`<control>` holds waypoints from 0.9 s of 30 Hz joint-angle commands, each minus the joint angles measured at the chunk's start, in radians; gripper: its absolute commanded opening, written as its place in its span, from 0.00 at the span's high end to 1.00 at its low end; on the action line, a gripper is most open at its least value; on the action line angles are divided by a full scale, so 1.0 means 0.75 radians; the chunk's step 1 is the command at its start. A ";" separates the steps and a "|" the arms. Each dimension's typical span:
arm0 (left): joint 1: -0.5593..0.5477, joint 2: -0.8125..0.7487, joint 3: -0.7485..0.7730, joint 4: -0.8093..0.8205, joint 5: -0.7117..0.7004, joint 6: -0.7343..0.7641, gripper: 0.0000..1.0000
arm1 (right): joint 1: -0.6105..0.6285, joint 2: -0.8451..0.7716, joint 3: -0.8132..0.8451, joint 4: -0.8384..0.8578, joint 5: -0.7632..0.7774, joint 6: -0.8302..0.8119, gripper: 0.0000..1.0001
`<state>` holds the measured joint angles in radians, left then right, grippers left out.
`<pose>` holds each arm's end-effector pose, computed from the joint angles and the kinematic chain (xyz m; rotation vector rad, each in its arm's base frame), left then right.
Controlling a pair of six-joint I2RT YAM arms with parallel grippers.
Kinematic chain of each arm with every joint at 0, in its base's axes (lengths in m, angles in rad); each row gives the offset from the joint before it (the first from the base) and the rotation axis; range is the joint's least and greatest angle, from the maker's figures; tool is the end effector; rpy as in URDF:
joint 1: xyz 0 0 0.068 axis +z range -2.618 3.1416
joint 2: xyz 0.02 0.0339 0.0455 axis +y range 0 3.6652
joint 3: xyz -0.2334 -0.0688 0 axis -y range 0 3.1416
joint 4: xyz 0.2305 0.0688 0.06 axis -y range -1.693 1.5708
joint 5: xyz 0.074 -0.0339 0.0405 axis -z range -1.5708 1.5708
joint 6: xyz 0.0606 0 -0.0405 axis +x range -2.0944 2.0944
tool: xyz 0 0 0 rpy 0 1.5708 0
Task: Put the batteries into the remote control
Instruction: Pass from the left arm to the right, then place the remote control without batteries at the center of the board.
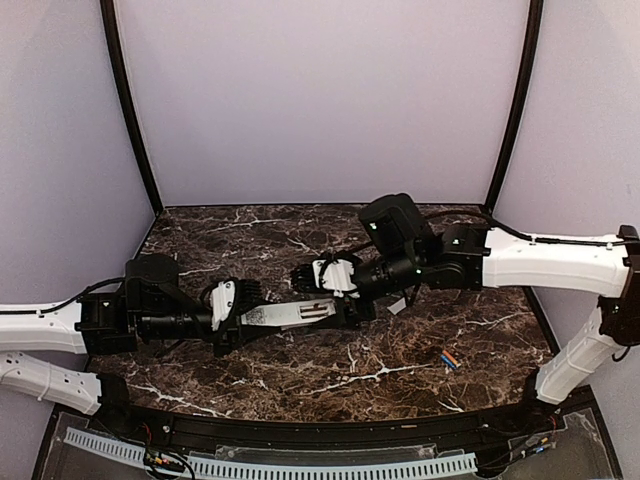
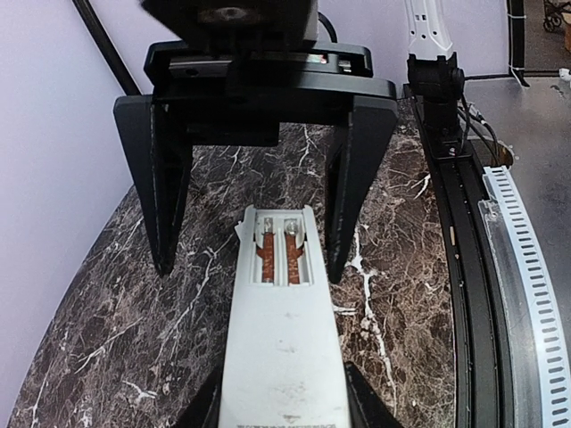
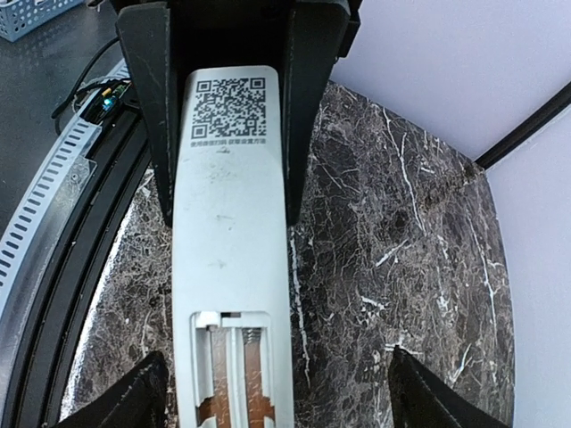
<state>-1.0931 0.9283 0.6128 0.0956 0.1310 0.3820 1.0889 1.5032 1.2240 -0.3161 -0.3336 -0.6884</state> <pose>0.1073 -0.2245 0.2566 1.3019 1.2898 -0.6229 0.1451 0.3202 0.2669 -1.8147 1.2231 0.5897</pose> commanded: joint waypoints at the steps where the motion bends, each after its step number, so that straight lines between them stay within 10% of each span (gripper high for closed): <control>1: -0.003 0.005 0.022 0.063 0.021 0.026 1.00 | 0.019 0.059 0.084 -0.016 0.029 0.025 0.29; 15: -0.003 0.009 0.016 0.081 -0.037 -0.015 0.97 | 0.023 0.048 0.067 -0.070 0.050 0.092 0.82; 18: -0.004 0.002 0.026 0.075 -0.121 -0.091 0.36 | 0.021 0.045 0.013 -0.105 0.129 0.140 0.85; 20: -0.004 -0.020 0.032 0.066 -0.148 -0.122 0.17 | 0.014 0.050 -0.059 -0.128 0.175 0.172 0.86; 27: -0.003 -0.107 -0.012 0.103 -0.231 -0.173 0.06 | 0.006 0.191 -0.240 -0.160 0.249 0.339 0.85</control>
<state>-1.0924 0.8818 0.6144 0.1394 0.0250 0.2897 1.0962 1.5764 1.0966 -0.4099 -0.1967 -0.5388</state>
